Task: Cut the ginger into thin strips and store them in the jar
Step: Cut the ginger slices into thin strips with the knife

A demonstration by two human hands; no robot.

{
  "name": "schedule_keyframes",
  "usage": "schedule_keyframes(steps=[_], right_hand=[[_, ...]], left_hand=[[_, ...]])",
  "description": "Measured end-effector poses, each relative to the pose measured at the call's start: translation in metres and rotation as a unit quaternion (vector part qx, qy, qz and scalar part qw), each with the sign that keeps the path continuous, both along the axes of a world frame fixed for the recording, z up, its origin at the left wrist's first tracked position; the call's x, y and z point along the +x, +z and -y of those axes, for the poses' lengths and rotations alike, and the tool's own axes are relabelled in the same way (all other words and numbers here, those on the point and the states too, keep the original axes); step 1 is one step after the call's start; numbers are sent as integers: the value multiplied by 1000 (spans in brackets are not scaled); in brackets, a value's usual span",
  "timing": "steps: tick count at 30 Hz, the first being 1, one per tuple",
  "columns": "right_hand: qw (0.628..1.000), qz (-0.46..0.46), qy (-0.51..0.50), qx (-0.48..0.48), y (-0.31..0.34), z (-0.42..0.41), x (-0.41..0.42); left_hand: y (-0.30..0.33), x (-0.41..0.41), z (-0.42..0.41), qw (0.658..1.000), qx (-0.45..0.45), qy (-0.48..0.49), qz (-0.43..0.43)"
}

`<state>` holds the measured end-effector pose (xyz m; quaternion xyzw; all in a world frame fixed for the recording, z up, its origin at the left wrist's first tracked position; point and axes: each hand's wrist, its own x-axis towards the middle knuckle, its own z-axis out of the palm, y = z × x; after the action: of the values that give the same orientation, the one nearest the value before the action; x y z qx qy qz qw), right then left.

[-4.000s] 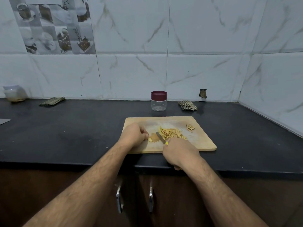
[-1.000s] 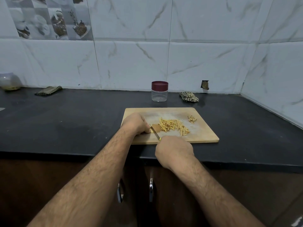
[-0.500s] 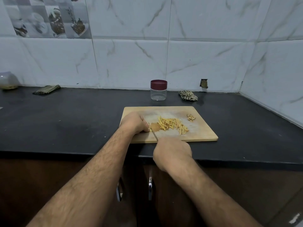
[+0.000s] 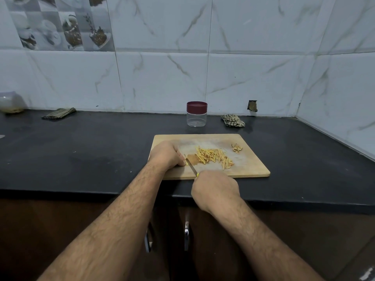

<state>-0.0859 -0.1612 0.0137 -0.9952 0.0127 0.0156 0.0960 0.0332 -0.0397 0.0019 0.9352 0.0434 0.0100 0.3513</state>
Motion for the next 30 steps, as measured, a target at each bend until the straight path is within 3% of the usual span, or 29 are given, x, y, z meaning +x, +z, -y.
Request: schedule_keyframes(steps=[16, 30], right_hand=[[998, -42, 1, -38, 7, -8, 5], [1000, -15, -4, 8, 3, -1, 1]], left_hand=[[2, -4, 1, 1000, 11, -10, 1], [-10, -9, 3, 999, 3, 15, 50]])
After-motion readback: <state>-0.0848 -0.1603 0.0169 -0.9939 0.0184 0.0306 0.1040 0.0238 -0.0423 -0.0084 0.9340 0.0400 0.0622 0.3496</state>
